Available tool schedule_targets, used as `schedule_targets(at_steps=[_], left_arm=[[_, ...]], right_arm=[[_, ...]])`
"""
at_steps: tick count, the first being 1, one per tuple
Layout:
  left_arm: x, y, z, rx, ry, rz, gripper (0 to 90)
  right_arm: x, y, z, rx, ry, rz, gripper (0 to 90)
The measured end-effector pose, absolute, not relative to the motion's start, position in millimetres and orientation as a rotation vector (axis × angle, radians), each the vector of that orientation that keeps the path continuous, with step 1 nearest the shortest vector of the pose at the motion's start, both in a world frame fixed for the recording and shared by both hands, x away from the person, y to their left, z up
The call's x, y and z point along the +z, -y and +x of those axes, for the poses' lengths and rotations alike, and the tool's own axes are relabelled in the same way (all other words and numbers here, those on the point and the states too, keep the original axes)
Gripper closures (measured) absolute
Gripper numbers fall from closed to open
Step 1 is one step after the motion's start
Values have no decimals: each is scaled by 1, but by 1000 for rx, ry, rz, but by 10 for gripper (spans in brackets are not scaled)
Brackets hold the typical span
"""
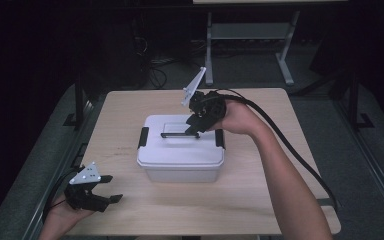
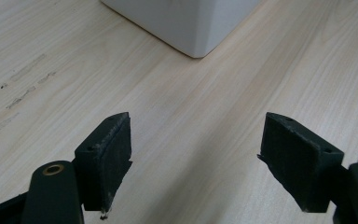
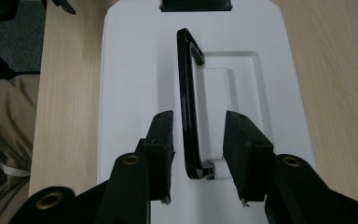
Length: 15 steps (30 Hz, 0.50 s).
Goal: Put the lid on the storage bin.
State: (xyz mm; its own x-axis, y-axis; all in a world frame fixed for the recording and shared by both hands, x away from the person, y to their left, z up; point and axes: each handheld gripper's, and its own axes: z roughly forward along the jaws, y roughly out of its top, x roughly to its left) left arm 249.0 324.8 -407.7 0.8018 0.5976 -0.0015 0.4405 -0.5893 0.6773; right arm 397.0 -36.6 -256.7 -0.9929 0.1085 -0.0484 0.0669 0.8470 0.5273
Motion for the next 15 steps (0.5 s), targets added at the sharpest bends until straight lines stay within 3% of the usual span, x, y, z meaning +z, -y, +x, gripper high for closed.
schedule_targets(at_steps=[15], left_arm=[[-409, -327, 249, 298, -768, 2295, 244]], right_arm=[[-249, 47, 392, 836, -2934, 153, 614]])
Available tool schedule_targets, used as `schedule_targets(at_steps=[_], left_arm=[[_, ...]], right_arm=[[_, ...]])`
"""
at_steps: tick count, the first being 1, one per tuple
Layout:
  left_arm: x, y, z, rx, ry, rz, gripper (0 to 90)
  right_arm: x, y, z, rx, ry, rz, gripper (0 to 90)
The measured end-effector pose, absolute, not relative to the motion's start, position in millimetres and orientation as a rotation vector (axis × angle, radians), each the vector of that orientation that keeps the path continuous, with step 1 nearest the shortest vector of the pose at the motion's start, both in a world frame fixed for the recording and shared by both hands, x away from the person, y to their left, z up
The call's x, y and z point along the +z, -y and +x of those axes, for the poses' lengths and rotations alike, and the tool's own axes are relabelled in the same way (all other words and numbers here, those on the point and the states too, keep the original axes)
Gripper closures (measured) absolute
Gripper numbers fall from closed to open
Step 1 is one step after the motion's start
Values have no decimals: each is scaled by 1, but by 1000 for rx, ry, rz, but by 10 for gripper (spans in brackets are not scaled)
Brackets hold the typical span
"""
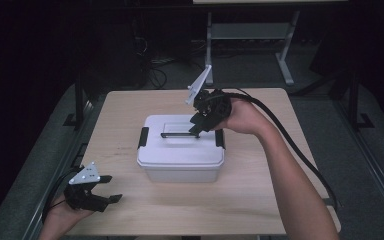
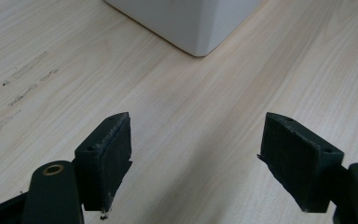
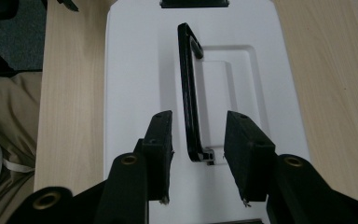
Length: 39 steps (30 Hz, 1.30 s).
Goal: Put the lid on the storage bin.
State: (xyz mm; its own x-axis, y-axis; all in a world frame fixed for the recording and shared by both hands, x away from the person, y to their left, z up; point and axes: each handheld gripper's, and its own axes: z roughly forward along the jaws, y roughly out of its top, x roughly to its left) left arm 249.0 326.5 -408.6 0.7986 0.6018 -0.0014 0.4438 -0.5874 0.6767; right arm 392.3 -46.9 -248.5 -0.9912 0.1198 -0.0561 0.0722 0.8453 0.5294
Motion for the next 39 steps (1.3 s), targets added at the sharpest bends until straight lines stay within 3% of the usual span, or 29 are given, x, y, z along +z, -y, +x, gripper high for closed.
schedule_targets(at_steps=[39], left_arm=[[-409, -326, 250, 298, -770, 2295, 244]], right_arm=[[-259, 88, 384, 831, -2933, 253, 610]])
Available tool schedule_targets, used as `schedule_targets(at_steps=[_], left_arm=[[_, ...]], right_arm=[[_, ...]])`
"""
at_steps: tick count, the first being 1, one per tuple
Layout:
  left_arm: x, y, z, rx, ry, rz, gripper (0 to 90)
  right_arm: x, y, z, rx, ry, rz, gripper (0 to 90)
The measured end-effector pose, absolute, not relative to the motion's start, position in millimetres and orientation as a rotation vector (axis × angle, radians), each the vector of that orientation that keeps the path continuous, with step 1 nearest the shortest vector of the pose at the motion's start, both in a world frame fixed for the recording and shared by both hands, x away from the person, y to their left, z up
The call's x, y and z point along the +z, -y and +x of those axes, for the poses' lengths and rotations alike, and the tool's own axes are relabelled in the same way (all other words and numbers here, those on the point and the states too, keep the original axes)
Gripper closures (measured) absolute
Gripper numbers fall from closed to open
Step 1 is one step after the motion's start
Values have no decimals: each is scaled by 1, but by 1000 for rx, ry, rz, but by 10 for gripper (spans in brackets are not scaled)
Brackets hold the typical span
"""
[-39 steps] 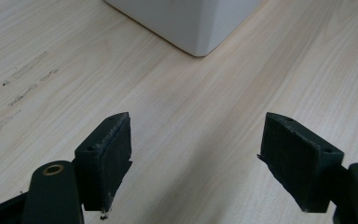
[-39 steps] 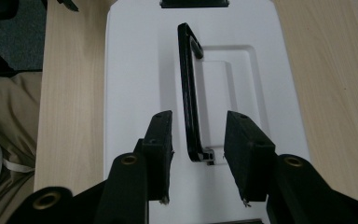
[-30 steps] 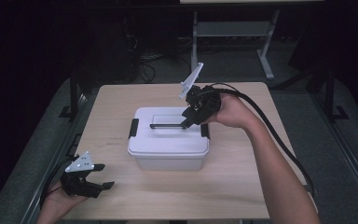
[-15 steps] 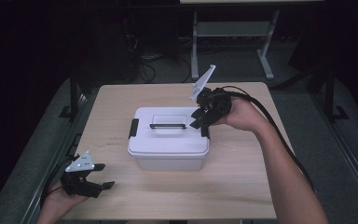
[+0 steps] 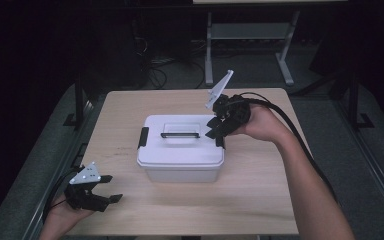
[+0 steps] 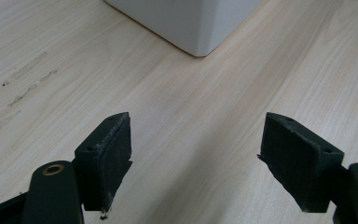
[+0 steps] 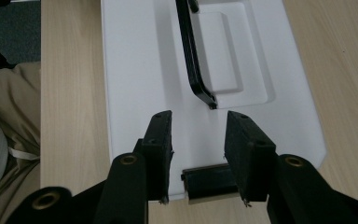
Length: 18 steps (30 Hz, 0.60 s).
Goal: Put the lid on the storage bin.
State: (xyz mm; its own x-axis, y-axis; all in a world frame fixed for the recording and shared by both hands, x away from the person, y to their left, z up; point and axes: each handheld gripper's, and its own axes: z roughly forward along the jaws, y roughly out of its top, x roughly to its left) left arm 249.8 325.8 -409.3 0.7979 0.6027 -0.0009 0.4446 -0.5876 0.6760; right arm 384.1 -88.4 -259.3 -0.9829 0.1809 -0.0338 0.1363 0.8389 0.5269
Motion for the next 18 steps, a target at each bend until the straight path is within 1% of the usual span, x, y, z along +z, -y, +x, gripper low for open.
schedule_targets(at_steps=[5, 18], left_arm=[[-410, -327, 250, 295, -773, 2295, 244], [-411, -325, 250, 293, -772, 2297, 243]], right_arm=[[-260, 90, 384, 835, -2928, 260, 608], [-270, 111, 380, 833, -2924, 326, 610]])
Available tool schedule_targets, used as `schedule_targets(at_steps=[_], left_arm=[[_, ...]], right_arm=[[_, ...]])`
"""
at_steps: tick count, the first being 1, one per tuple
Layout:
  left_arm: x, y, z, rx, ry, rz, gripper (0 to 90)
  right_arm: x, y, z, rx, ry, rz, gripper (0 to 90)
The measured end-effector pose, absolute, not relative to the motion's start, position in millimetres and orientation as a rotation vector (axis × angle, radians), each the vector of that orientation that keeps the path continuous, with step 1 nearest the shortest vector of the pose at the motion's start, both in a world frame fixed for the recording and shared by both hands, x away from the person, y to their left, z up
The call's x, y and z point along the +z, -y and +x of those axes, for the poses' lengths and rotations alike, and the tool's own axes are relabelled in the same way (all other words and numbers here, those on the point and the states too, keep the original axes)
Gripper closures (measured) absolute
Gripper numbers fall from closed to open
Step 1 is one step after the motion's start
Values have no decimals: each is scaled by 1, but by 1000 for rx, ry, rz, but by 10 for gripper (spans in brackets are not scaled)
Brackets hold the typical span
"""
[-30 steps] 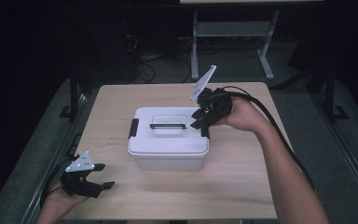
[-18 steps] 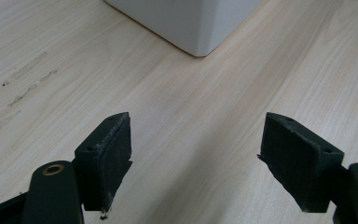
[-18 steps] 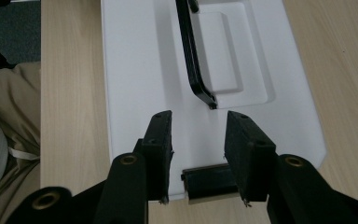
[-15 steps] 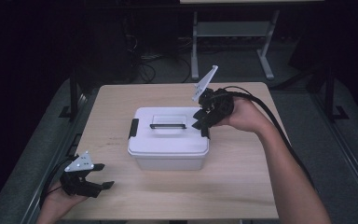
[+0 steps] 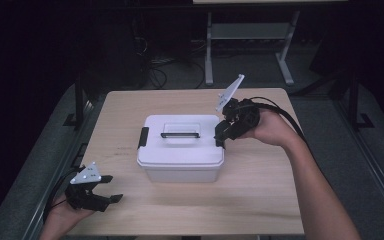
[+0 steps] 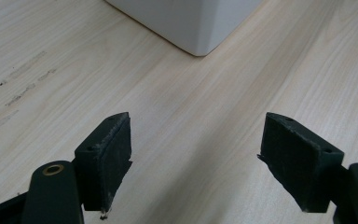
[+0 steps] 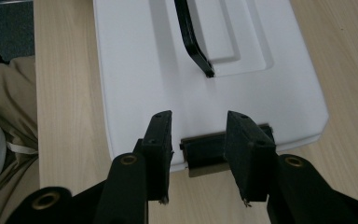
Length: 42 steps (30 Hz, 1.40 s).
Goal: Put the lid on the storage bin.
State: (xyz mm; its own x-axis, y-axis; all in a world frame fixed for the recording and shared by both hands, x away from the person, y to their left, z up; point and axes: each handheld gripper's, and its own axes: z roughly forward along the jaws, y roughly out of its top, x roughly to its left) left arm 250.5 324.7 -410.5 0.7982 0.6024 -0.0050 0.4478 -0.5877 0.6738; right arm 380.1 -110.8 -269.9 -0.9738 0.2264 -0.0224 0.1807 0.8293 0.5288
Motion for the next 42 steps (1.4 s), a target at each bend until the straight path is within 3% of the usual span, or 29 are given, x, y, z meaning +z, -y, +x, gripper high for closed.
schedule_targets(at_steps=[14, 42], left_arm=[[-410, -326, 250, 296, -774, 2294, 242], [-412, -322, 251, 288, -771, 2312, 242]], right_arm=[[-271, 116, 378, 848, -2913, 325, 604], [-296, 166, 364, 890, -2889, 479, 598]])
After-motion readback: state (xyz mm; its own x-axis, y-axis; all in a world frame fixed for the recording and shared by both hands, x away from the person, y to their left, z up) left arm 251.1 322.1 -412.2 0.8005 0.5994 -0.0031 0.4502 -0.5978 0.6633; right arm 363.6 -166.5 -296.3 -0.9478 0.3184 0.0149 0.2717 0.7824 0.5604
